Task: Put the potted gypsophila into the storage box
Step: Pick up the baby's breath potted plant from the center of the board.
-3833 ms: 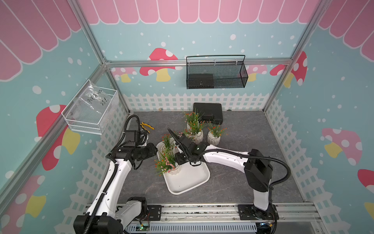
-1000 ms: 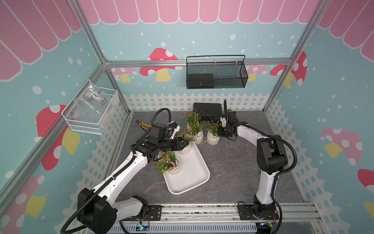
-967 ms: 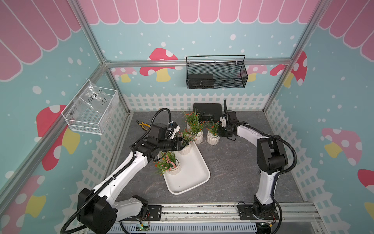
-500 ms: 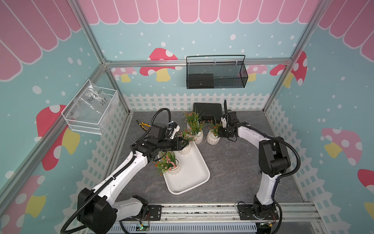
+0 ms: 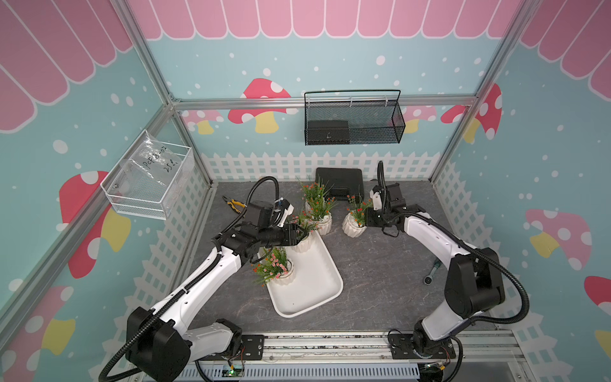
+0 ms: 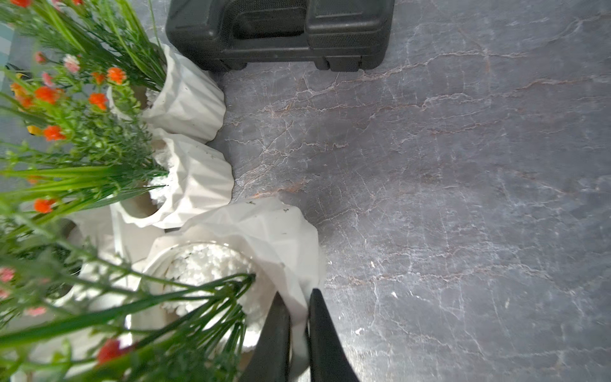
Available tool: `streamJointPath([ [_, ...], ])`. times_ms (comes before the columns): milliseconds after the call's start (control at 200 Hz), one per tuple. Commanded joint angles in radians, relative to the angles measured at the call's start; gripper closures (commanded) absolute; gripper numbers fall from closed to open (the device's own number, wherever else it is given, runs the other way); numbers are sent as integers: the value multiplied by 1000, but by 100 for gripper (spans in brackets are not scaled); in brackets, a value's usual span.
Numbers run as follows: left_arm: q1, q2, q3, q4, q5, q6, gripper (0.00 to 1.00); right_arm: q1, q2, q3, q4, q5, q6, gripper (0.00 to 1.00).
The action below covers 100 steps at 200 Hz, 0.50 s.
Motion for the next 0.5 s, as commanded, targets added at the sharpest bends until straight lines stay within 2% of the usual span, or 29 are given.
streamJointPath([
  [0, 4, -27, -8, -14, -4, 0, 51, 6, -96, -29, 33, -40, -10, 93],
  [130, -3, -31, -9, -20, -18, -1, 51, 6, -176, -72, 30, -70, -34, 92],
  [495, -33, -97, -53, -40, -110, -27, 51, 28, -340, -152, 35, -256, -114, 94],
])
